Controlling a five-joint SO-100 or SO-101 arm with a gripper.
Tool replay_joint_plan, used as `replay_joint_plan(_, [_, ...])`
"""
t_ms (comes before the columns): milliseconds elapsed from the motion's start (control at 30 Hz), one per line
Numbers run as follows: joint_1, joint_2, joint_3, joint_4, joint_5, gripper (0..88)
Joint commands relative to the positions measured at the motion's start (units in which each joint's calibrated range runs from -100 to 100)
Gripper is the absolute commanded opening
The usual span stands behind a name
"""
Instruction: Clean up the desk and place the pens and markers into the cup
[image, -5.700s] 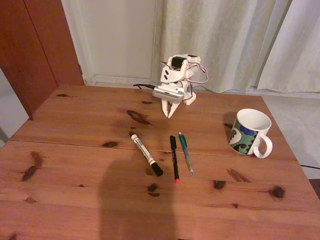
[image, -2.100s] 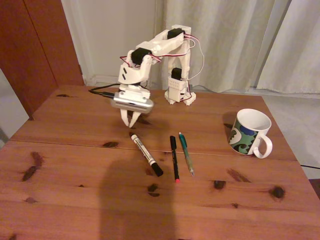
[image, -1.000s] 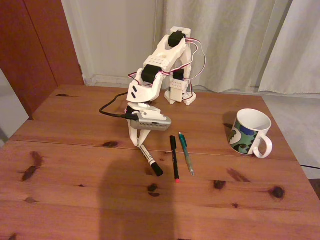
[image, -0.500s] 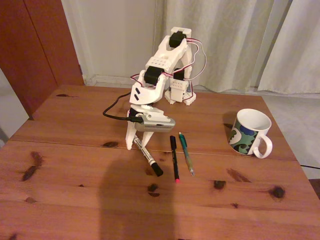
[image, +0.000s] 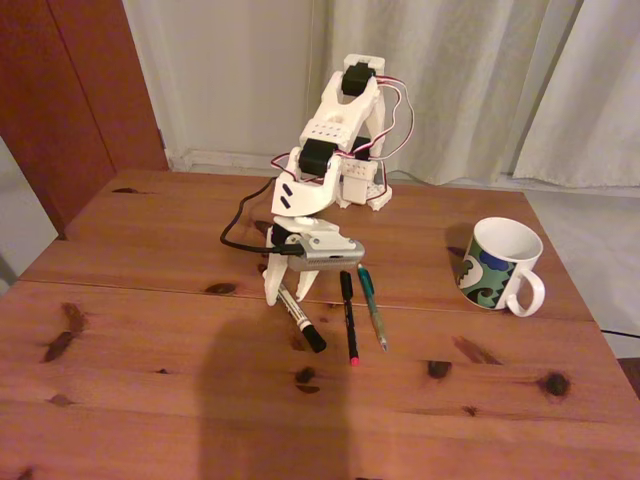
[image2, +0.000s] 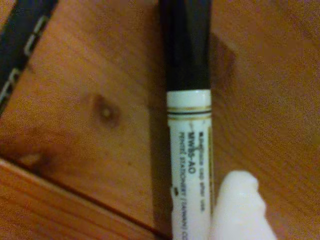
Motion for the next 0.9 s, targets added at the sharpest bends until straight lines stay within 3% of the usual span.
replay_joint_plan(0, [-0.5, -0.6, -0.3, -1.3, 0.3, 18.2])
replay_joint_plan(867, [1.4, 1.7, 5.2, -1.6, 0.6, 17.8])
